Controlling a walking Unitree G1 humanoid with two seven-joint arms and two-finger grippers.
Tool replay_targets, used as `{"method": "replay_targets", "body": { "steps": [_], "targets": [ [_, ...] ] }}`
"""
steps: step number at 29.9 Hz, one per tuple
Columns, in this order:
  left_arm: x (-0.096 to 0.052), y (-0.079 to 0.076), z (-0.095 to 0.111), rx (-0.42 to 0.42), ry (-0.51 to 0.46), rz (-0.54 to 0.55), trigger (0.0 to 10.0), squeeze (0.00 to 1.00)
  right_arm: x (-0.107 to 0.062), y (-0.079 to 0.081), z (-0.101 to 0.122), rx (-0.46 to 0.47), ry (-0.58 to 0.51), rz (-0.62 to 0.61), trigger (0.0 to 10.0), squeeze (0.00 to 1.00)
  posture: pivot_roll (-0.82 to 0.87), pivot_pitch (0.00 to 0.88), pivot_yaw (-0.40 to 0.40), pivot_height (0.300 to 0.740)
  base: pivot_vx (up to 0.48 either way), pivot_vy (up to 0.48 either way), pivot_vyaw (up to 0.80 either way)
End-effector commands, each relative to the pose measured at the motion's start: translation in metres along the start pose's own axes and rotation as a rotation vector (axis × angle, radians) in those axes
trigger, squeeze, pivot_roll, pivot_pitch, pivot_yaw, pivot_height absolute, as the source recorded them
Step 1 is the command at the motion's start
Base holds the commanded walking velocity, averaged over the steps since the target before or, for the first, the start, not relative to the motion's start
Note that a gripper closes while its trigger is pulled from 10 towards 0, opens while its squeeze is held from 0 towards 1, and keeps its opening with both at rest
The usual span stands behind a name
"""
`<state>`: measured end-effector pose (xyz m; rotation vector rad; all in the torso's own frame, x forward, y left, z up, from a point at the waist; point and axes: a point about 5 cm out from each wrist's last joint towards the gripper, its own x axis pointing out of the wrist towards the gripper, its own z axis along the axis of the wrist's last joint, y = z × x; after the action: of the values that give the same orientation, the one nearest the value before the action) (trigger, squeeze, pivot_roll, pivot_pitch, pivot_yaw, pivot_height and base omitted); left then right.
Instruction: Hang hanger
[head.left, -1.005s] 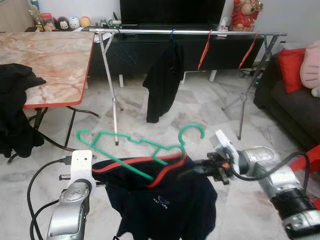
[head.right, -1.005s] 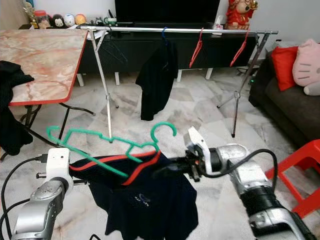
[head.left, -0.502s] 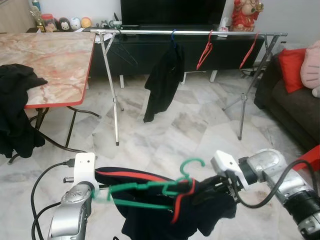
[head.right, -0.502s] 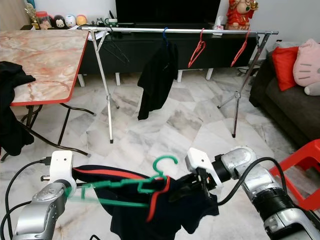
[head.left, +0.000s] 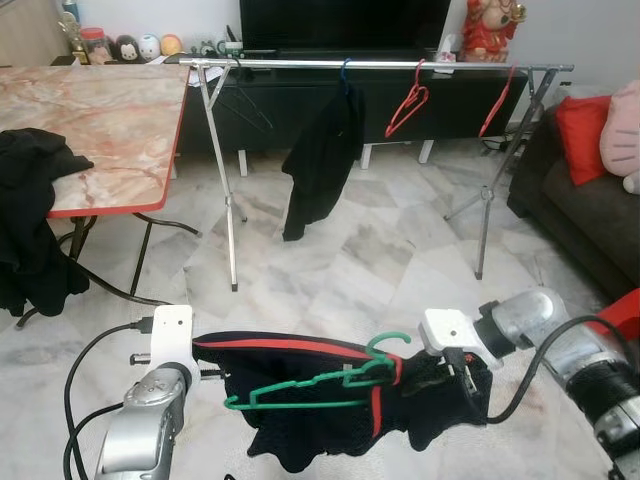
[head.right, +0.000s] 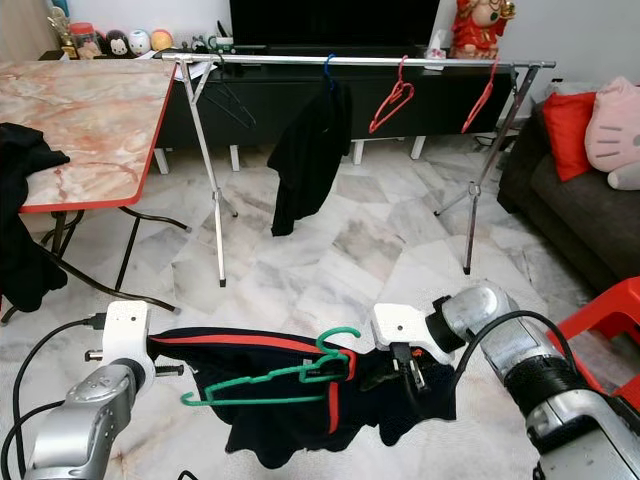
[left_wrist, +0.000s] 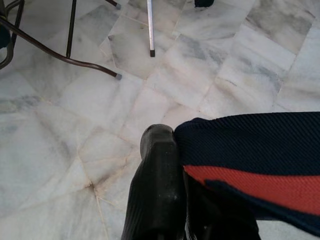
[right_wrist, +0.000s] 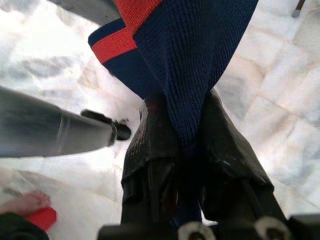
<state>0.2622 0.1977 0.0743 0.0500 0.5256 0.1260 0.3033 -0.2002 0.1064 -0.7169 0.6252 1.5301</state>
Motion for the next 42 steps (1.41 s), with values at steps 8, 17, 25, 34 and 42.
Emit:
{"method": "replay_targets", "body": {
  "steps": [8, 17, 25, 34, 42],
  "targets": [
    [-0.003, 0.039, -0.005, 0.072, 0.034, 0.175, 10.0, 0.0, -0.025, -0.016, -0.019, 0.033, 0.141, -0.235, 0.0, 0.0, -0.06, 0.0, -0.034, 0.74, 0.0, 0.0, 0.0],
    [-0.003, 0.036, -0.006, 0.09, 0.043, 0.153, 10.0, 0.0, -0.018, -0.023, -0.019, 0.022, 0.167, -0.323, 0.0, 0.0, -0.07, 0.0, -0.032, 0.74, 0.0, 0.0, 0.0],
    [-0.004, 0.027, 0.006, 0.094, -0.002, 0.105, 10.0, 0.0, -0.007, -0.023, -0.027, -0.003, 0.283, -0.323, 0.0, 0.0, -0.06, 0.0, -0.037, 0.74, 0.0, 0.0, 0.0],
    [-0.011, -0.008, 0.031, 0.094, -0.079, -0.11, 10.0, 0.0, 0.008, -0.033, -0.025, 0.026, 0.327, -0.454, 0.0, 0.0, -0.06, 0.0, -0.038, 0.74, 0.0, 0.0, 0.0],
    [-0.016, -0.03, 0.041, 0.081, -0.108, -0.224, 10.0, 0.0, 0.026, -0.034, -0.016, 0.066, 0.257, -0.476, 0.0, 0.0, -0.05, 0.0, -0.041, 0.74, 0.0, 0.0, 0.0]
  ]
}}
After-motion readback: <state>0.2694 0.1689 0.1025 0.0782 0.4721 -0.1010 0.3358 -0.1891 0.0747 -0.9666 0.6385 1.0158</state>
